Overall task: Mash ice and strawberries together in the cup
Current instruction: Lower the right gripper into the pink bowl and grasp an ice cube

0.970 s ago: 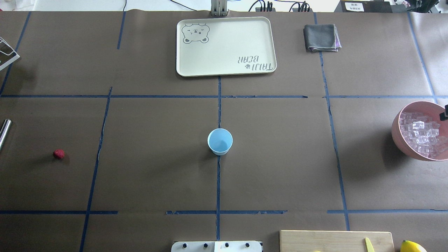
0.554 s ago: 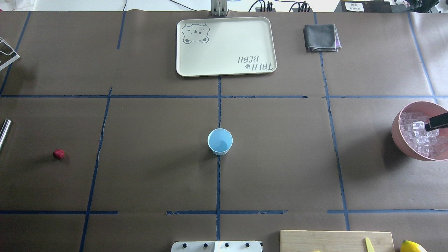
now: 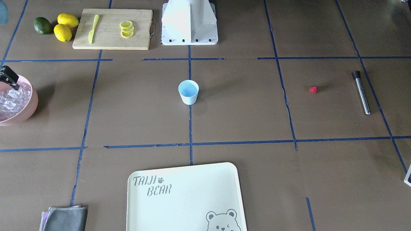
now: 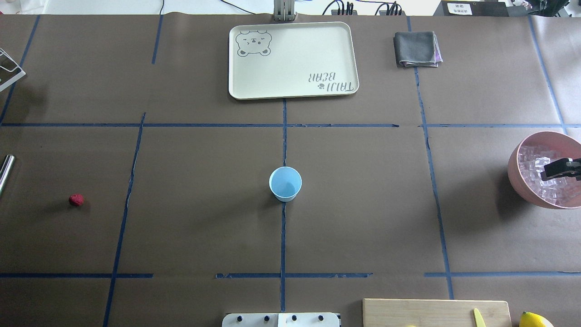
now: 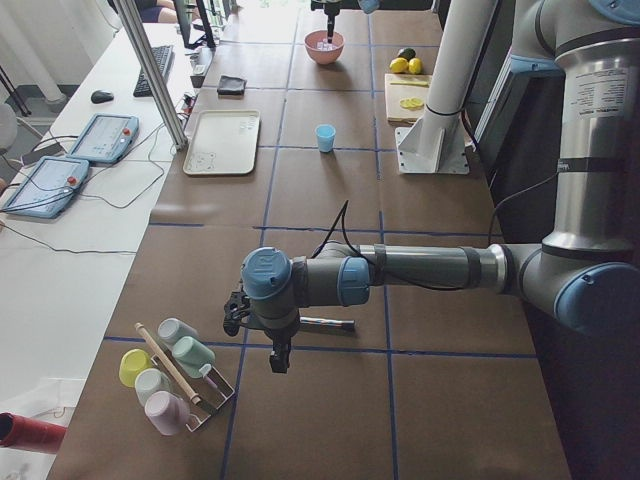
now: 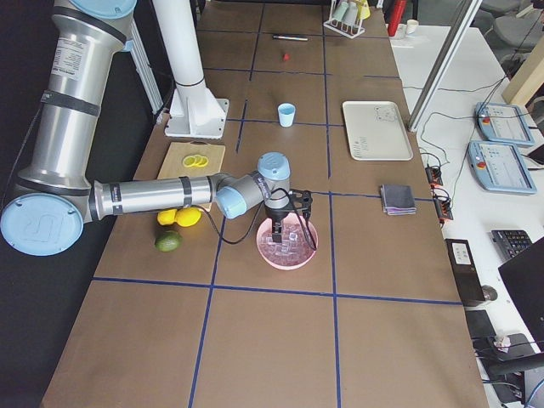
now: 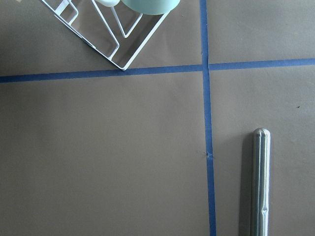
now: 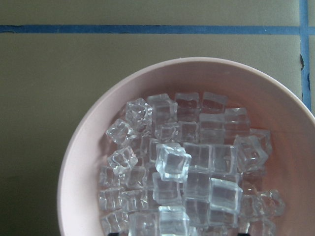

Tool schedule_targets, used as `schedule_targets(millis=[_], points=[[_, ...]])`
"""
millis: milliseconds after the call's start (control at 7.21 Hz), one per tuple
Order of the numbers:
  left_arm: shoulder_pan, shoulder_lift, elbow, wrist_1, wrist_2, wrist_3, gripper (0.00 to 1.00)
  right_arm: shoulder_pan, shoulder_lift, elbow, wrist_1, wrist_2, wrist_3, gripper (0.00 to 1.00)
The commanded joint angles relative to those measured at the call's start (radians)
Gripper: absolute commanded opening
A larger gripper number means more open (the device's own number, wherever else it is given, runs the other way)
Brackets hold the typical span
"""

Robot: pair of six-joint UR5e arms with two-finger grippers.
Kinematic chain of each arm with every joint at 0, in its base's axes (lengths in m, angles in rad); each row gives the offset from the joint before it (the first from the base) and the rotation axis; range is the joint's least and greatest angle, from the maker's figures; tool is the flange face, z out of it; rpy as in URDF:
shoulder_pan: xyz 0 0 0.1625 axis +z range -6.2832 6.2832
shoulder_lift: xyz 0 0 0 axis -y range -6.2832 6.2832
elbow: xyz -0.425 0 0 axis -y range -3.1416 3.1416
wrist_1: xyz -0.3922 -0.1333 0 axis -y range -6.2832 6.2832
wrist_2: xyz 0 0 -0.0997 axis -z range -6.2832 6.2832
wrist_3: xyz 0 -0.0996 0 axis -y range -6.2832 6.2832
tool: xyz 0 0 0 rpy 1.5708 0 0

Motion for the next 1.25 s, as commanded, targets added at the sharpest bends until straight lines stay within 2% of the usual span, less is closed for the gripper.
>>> schedule_targets(millis=[0,554,1109], points=[[0.0,0.0,0.0,0.0,0.0,0.0,1.0,-0.026,0.002,-0.009,0.0,-0.002,-0.001,0.75],[0.0,0.0,0.0,0.0,0.0,0.0,1.0,-0.029,0.037,-0.063,0.002,-0.002,-0.001,0.71],[0.0,-0.002,-0.001,0.0,0.0,0.0,1.0,-0.033,0.036,-0.068,0.0,-0.002,0.003,0.69]])
